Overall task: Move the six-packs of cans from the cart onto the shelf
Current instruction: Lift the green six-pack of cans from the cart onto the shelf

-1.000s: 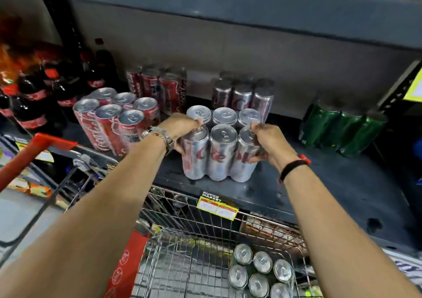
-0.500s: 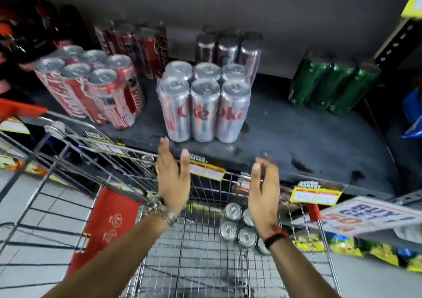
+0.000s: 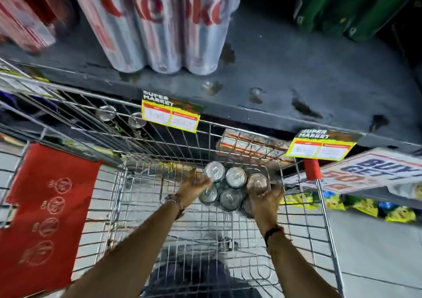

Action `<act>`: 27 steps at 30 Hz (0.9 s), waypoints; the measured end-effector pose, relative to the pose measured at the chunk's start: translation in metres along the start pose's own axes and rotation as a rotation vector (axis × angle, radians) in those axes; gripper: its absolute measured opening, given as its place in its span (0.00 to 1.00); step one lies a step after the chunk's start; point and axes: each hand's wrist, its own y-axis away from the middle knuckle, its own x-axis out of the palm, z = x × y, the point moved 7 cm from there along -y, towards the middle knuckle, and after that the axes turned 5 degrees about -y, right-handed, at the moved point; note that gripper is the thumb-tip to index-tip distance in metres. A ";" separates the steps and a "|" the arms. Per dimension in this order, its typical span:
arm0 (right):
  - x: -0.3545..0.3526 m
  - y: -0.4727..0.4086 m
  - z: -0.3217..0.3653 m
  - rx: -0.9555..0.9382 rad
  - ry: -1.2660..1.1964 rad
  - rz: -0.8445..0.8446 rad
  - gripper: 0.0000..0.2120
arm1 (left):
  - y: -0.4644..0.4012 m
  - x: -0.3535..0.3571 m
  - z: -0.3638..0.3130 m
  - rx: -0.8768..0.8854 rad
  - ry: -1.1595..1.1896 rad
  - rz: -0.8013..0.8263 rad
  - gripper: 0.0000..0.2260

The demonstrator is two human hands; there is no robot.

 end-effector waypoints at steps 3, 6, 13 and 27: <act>0.009 -0.015 -0.026 0.063 -0.219 0.097 0.25 | -0.015 0.020 -0.004 0.058 -0.001 0.075 0.13; 0.013 -0.013 -0.022 0.186 -0.358 0.238 0.31 | -0.022 0.025 -0.011 0.103 -0.043 0.075 0.10; 0.009 -0.003 -0.007 0.119 -0.410 0.278 0.23 | 0.013 0.015 -0.030 0.095 0.060 -0.026 0.16; -0.064 0.114 0.148 -0.107 -0.368 0.323 0.14 | 0.162 -0.059 -0.160 0.238 0.209 -0.114 0.06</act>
